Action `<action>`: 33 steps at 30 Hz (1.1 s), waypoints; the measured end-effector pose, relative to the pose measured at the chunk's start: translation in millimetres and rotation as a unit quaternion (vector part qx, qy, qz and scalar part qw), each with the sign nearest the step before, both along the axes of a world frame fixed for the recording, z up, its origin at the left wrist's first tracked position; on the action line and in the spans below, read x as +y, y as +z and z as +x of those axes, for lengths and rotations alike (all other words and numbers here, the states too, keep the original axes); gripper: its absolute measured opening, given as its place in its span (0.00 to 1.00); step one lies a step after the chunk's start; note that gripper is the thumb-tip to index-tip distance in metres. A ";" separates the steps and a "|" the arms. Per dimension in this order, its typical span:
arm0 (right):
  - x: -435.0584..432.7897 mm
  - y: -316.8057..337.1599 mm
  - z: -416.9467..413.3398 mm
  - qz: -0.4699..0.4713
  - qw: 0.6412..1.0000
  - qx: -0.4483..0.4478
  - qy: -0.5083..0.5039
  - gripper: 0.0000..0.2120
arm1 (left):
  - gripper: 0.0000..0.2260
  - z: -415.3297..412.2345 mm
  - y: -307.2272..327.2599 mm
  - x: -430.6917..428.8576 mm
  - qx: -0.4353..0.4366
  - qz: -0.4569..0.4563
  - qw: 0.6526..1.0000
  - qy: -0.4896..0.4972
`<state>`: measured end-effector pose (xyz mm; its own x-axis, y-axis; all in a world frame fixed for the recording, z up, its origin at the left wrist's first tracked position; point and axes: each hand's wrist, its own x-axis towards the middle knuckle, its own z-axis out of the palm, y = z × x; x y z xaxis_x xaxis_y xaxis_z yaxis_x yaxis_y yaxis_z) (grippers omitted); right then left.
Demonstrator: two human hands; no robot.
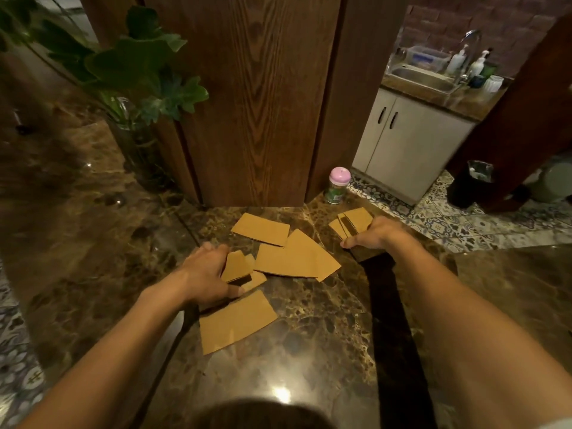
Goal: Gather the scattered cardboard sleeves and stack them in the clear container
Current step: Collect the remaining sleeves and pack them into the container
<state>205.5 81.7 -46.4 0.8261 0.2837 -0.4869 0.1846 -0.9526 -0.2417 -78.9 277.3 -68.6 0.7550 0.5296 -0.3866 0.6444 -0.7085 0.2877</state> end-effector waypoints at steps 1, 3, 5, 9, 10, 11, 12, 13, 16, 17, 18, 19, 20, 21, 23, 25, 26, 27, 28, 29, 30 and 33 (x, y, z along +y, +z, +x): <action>-1.1 1.5 0.7 0.011 1.000 -0.007 -0.003 0.46 | 0.29 1.5 0.6 1.0 -0.019 -0.007 1.000 0.002; -2.0 4.0 -1.3 0.057 0.998 -0.016 -0.025 0.44 | 0.25 3.6 4.4 4.0 -0.059 -0.010 0.998 -0.011; 0.0 7.1 -10.1 0.102 0.994 -0.025 -0.037 0.47 | 0.23 6.9 8.2 9.9 -0.091 -0.031 0.995 -0.010; 19.9 10.3 -50.7 0.148 0.988 0.049 0.016 0.53 | 0.28 22.8 10.6 30.1 -0.114 -0.055 0.989 0.074; 29.1 9.1 -64.4 0.121 0.989 0.065 0.052 0.57 | 0.36 30.1 11.6 35.4 -0.114 -0.040 0.990 0.079; 37.8 5.7 -77.8 0.093 0.990 0.073 0.079 0.61 | 0.43 39.3 12.1 40.0 -0.103 -0.011 0.993 0.060; 46.5 2.2 -88.7 0.068 0.991 0.073 0.093 0.63 | 0.46 51.1 12.8 44.2 -0.087 0.020 0.996 0.029; 53.2 -1.5 -96.7 0.049 0.992 0.068 0.098 0.62 | 0.46 63.5 14.3 45.8 -0.066 0.041 0.997 -0.011; 60.0 -6.3 -108.8 0.016 0.994 0.031 0.101 0.54 | 0.40 95.2 17.2 45.1 -0.036 0.061 0.990 -0.126; 57.3 -6.2 -109.6 0.017 0.995 0.026 0.099 0.53 | 0.39 102.4 16.7 46.1 -0.034 0.061 0.987 -0.144; 51.8 -6.2 -108.0 0.026 0.995 0.021 0.096 0.52 | 0.39 107.3 16.1 47.9 -0.028 0.061 0.986 -0.155; 44.7 -6.3 -106.9 0.038 0.995 0.019 0.093 0.51 | 0.39 109.5 15.3 50.5 -0.019 0.059 0.985 -0.160; 36.5 -5.9 -106.2 0.047 0.995 0.021 0.091 0.49 | 0.39 109.3 14.4 53.5 -0.004 0.064 0.985 -0.162; 27.6 -6.3 -104.8 0.053 0.994 0.026 0.091 0.48 | 0.39 107.5 14.2 56.0 0.012 0.081 0.983 -0.164; 7.9 -8.3 -101.7 0.073 0.993 0.041 0.083 0.43 | 0.37 97.8 17.0 57.3 0.035 0.127 0.978 -0.160; -12.5 -11.4 -99.8 0.111 0.990 0.057 0.064 0.37 | 0.37 79.5 20.1 51.0 0.014 0.141 0.982 -0.126; -23.5 -11.5 -101.0 0.131 0.988 0.065 0.055 0.36 | 0.37 65.7 22.4 42.2 -0.003 0.124 0.987 -0.098; -34.2 -12.2 -102.1 0.150 0.985 0.070 0.045 0.36 | 0.38 50.7 22.2 30.9 -0.016 0.091 0.993 -0.066; -44.8 -12.3 -105.1 0.171 0.982 0.073 0.036 0.37 | 0.39 32.5 21.7 15.5 -0.017 0.060 0.997 -0.038; -53.9 -12.9 -108.6 0.190 0.978 0.076 0.028 0.36 | 0.41 13.4 19.6 -1.1 -0.009 0.038 0.999 -0.016; -62.3 -12.6 -113.3 0.204 0.976 0.079 0.020 0.34 | 0.43 -5.1 17.3 -19.8 0.006 0.029 1.000 -0.003; -77.5 -15.3 -128.7 0.219 0.972 0.090 0.011 0.34 | 0.44 -45.0 12.4 -70.8 0.040 0.068 0.997 -0.015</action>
<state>76.8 4.1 -61.7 0.7299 0.5132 -0.4515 0.1219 -0.7477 -0.6528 -123.9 206.6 -56.2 0.7413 0.5586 -0.3721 0.6390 -0.7569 0.1371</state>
